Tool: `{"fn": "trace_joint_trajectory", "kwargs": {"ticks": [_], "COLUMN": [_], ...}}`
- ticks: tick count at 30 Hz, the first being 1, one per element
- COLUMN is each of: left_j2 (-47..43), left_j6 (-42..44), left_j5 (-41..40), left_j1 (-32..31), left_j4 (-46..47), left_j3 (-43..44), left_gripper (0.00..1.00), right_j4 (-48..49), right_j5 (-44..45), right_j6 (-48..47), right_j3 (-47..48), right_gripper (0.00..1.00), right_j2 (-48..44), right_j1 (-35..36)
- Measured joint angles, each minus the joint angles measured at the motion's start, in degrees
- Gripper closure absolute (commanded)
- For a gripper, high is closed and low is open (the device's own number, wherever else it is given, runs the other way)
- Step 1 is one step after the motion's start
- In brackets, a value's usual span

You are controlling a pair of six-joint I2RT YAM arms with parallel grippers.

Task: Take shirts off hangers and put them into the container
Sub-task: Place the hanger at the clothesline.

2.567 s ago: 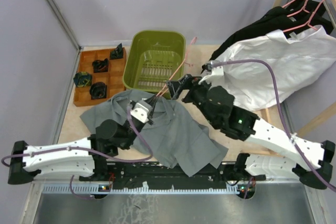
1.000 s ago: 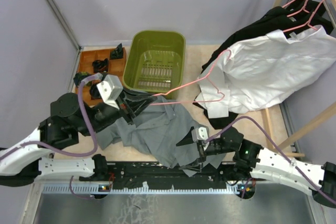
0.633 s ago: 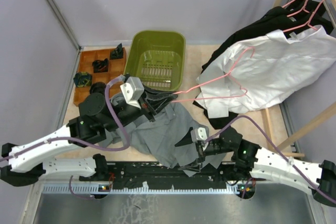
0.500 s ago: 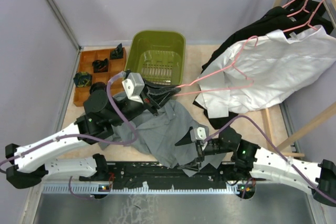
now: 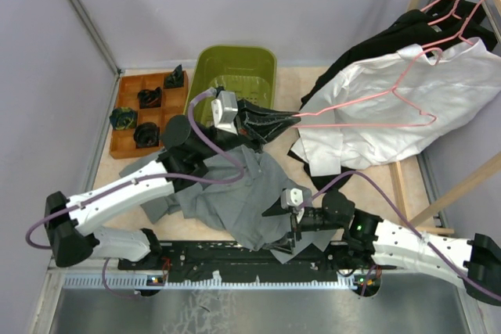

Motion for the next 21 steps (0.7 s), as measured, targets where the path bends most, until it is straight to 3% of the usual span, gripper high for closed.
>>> {"fn": "trace_joint_trajectory", "kwargs": {"ticks": [8,21], "left_j2": [7.9,24.1], "left_j6": [-5.8,-12.7], "left_j5": [4.6,9.4], "left_j1": [0.8,0.9], "left_j4": [10.2,15.4], "left_j3": [3.6,21.7], "left_gripper": [1.0,1.0], "right_j4": [0.1,-1.2], "right_j5": [1.5,2.3], "right_j6": [0.1,-0.1], "right_j3": [0.0,0.0], "right_gripper": [0.07,0.07], "right_j2": [0.1,2.0], "right_j1": [0.0,0.0]}}
